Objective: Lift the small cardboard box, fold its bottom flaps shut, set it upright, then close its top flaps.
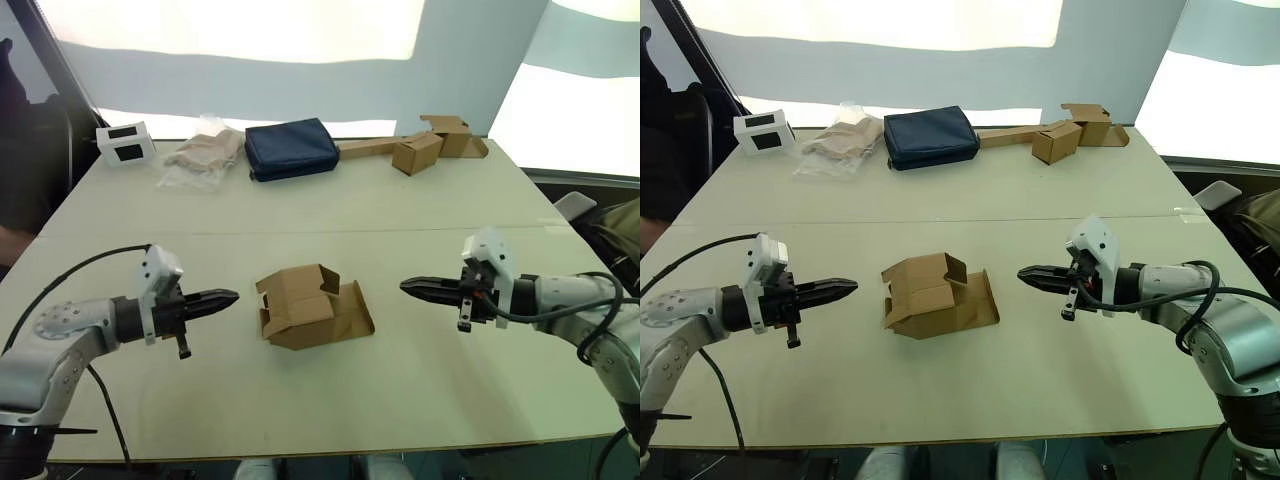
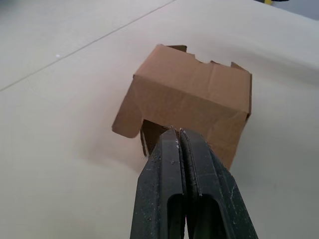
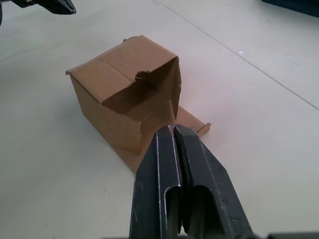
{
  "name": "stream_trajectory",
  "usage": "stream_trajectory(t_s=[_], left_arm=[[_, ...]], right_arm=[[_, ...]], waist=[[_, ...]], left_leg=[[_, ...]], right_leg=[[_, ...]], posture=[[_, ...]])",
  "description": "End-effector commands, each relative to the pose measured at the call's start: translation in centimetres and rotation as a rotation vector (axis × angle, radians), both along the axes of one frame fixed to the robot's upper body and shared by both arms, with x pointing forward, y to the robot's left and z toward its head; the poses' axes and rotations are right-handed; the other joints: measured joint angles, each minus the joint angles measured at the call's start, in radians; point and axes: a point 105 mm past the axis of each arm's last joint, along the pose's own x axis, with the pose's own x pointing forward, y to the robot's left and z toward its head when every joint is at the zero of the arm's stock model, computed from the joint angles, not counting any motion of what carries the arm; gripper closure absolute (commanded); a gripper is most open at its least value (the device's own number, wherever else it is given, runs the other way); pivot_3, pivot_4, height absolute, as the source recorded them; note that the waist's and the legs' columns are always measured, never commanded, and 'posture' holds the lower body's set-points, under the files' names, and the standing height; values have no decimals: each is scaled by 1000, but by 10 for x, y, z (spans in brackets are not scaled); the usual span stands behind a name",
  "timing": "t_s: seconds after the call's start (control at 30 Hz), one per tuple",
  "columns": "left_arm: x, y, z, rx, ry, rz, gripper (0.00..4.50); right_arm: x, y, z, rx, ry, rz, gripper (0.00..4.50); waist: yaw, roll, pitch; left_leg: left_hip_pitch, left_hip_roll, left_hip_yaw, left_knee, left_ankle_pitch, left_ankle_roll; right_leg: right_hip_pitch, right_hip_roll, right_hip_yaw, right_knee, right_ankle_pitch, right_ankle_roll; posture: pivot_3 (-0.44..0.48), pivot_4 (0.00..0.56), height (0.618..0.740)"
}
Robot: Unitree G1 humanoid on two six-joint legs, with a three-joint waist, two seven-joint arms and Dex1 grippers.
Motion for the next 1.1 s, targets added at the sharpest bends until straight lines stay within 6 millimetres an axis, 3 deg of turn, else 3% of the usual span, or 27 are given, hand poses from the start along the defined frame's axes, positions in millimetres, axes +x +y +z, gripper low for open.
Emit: stream_trajectory(t_s=[0.03,0.2,0.6,0.73,0.87,1.0,1.03,1.1], left_arm=[[1,2,12,15,-43,-8,4441],[2,3,11,16,-40,-8,4441],[5,-5,8,-69,76,-2,4441],[7,-10,6,-213,242,26,3370],[7,-19,-2,-397,506,8,1856],[2,-27,-13,-454,664,-8,323],[1,-29,-16,-465,697,-8,34],[0,-30,-20,-473,736,-1,34]], right_arm=[[2,-1,13,4,-53,1,4500],[4,-9,13,-10,-57,-26,4500],[-3,-6,11,4,-60,-48,4500],[-4,-3,6,8,-57,-54,4500],[-5,4,5,43,-74,-71,4500],[-10,5,0,39,-70,-79,4500],[-11,5,0,40,-71,-87,4500],[-12,5,1,43,-75,-95,4500]], waist=[[0,0,0],[0,0,0],[0,0,0],[2,0,0],[-1,-1,0],[-2,-1,0],[-1,-1,0],[-1,-1,0]], left_leg=[[0,0,0,0,0,0],[0,0,0,1,0,0],[0,0,0,0,0,0],[0,0,-1,0,0,0],[1,-1,0,1,0,0],[1,-1,-1,0,0,0],[1,-1,-2,0,0,0],[0,-1,-2,0,0,0]], right_leg=[[0,0,0,0,0,0],[0,0,0,0,0,0],[0,0,0,0,0,0],[0,0,0,0,0,0],[1,0,0,1,1,2],[0,2,0,1,2,3],[0,2,0,1,2,3],[0,2,-1,2,2,3]], posture=[[0,150,740],[0,150,740],[0,150,740],[0,150,740],[0,150,740],[0,150,740],[0,150,740],[0,150,740]])
